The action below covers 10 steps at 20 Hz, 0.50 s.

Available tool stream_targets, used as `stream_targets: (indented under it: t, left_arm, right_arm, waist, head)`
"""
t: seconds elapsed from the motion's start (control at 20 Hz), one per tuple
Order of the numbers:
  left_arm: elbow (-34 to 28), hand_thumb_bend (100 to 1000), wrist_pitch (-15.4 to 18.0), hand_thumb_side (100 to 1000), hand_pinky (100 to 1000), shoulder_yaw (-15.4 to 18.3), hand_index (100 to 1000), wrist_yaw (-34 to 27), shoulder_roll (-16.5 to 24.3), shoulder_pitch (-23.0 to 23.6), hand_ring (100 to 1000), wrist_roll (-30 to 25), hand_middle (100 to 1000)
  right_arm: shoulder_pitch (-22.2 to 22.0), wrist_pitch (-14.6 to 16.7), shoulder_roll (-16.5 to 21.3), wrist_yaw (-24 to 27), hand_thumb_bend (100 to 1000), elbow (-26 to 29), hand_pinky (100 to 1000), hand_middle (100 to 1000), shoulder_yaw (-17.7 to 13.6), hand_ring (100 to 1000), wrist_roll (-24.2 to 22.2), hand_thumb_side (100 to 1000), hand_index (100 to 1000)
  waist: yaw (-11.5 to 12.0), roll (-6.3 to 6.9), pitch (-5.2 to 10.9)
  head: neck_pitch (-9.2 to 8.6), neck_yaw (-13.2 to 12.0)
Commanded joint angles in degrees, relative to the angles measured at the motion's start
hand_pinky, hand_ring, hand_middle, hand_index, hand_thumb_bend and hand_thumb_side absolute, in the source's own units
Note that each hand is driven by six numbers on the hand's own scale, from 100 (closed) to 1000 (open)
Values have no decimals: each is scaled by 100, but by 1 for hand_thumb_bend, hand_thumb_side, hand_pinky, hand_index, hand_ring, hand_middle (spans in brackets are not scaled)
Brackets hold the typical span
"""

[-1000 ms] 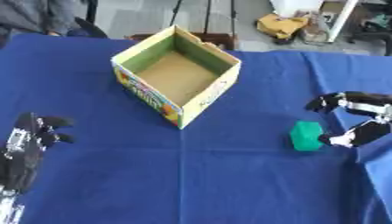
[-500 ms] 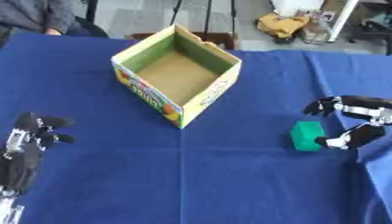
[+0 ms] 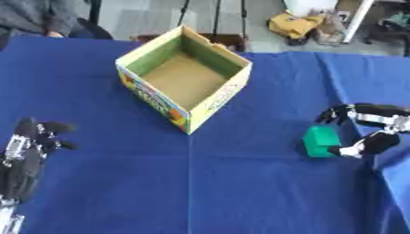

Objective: Pick up objects on the table and place them in the box.

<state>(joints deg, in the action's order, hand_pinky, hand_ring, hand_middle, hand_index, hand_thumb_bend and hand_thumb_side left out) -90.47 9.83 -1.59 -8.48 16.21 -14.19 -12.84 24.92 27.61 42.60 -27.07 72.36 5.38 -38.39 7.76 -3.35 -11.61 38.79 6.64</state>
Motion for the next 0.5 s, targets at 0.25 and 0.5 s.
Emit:
stream_targets:
  t: [0.25, 0.5]
  left_arm:
    - [-63, 383, 18, 1000, 607, -14, 656, 4, 118, -65, 792, -22, 606]
    - [-65, 383, 20, 1000, 607, -17, 656, 1, 117, -70, 792, -24, 606]
  right_arm:
    - [117, 236, 84, -133, 304, -79, 784, 889, -25, 860, -200, 496, 928]
    - [138, 250, 53, -177, 298, -154, 784, 888, -24, 858, -192, 497, 927]
  waist:
    - [12, 22, 63]
    - [15, 26, 58]
  head:
    - [42, 11]
    - [42, 19]
